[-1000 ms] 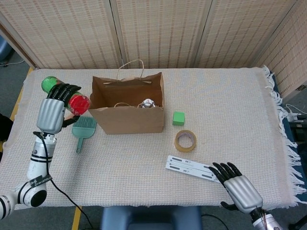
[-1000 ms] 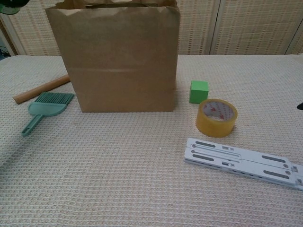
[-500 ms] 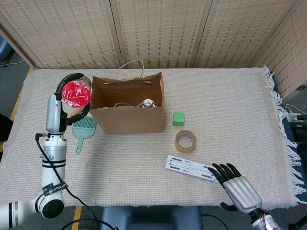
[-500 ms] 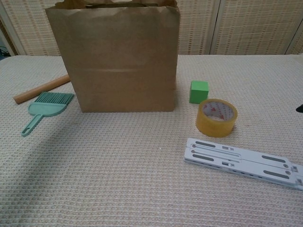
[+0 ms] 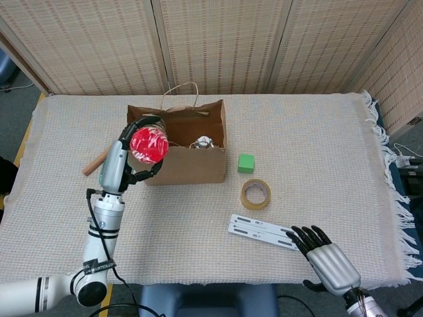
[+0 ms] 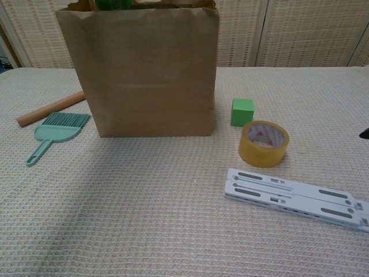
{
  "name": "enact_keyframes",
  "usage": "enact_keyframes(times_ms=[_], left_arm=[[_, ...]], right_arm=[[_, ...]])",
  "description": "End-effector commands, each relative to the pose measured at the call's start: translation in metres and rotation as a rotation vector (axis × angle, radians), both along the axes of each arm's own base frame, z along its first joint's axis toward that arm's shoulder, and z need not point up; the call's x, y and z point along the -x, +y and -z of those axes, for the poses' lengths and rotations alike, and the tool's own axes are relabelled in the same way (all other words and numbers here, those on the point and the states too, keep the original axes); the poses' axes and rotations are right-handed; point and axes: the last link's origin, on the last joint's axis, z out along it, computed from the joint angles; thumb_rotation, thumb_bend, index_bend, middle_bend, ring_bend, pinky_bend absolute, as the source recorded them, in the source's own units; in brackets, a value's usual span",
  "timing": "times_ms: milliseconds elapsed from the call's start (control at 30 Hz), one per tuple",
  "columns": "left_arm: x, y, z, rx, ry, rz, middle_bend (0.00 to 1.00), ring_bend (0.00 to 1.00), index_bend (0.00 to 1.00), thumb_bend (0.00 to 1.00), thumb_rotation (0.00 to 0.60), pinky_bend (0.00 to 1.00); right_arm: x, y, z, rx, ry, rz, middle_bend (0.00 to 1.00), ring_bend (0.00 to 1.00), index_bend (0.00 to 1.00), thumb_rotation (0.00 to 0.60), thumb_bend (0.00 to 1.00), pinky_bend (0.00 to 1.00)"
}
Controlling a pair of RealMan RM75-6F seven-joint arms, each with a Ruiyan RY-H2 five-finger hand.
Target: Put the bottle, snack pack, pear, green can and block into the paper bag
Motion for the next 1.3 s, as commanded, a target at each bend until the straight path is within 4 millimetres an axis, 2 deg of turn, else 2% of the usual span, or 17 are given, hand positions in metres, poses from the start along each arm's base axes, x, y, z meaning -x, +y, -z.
enact_keyframes(times_ms=[33,67,133,200,267,300,367,500,967,1100,1300], left_arm=[[-0.004,0.006,0.02,0.036,0.066,-0.008,0.71,0.64,0.67,0.68,0.6,0.74],[-0.003,0.008,0.025,0.05,0.098,-0.009,0.67,0.61,0.64,0.66,0.6,0.71],[-0.001,0.011,0.039,0.111,0.168,-0.009,0.51,0.44,0.49,0.58,0.6,0.57],[0.002,0.013,0.047,0.185,0.195,-0.023,0.21,0.13,0.21,0.48,0.6,0.3],[0.003,0.015,0.05,0.205,0.218,-0.028,0.05,0.01,0.08,0.45,0.6,0.17],[0.003,0.016,0.05,0.204,0.233,-0.028,0.01,0.0,0.04,0.43,0.6,0.14],[0.003,0.017,0.052,0.207,0.245,-0.025,0.0,0.0,0.0,0.41,0.6,0.1],[0.003,0.017,0.052,0.207,0.253,-0.026,0.0,0.0,0.0,0.4,0.6,0.07],[0.005,0.009,0.048,0.201,0.277,-0.006,0.0,0.0,0.0,0.39,0.6,0.04],[0.004,0.008,0.049,0.199,0.307,-0.001,0.0,0.0,0.0,0.35,0.6,0.03],[-0.008,0.012,0.058,0.225,0.37,-0.012,0.0,0.0,0.0,0.34,0.6,0.03]], right_arm=[[0.0,-0.001,0.0,0.0,-0.001,0.002,0.0,0.0,0.0,0.6,0.07,0.0],[0.0,-0.001,-0.001,0.001,-0.002,0.003,0.0,0.0,0.0,0.6,0.07,0.0],[0.001,-0.002,-0.001,0.001,-0.003,0.006,0.0,0.0,0.0,0.6,0.07,0.0],[0.001,-0.002,-0.002,0.002,-0.005,0.007,0.0,0.0,0.0,0.6,0.07,0.0],[0.001,-0.003,-0.002,0.003,-0.006,0.009,0.0,0.0,0.0,0.6,0.07,0.0],[0.001,-0.003,-0.002,0.003,-0.007,0.01,0.0,0.0,0.0,0.6,0.07,0.0],[0.002,-0.004,-0.002,0.002,-0.005,0.014,0.0,0.0,0.0,0.6,0.07,0.0],[0.003,-0.005,0.0,-0.005,0.002,0.018,0.0,0.0,0.0,0.6,0.07,0.0],[0.001,-0.004,0.001,-0.002,0.003,0.01,0.0,0.0,0.0,0.6,0.07,0.0],[0.001,-0.003,0.001,0.0,0.002,0.007,0.0,0.0,0.0,0.6,0.07,0.0],[-0.002,0.0,-0.001,0.001,-0.006,-0.005,0.0,0.0,0.0,0.6,0.07,0.0]])
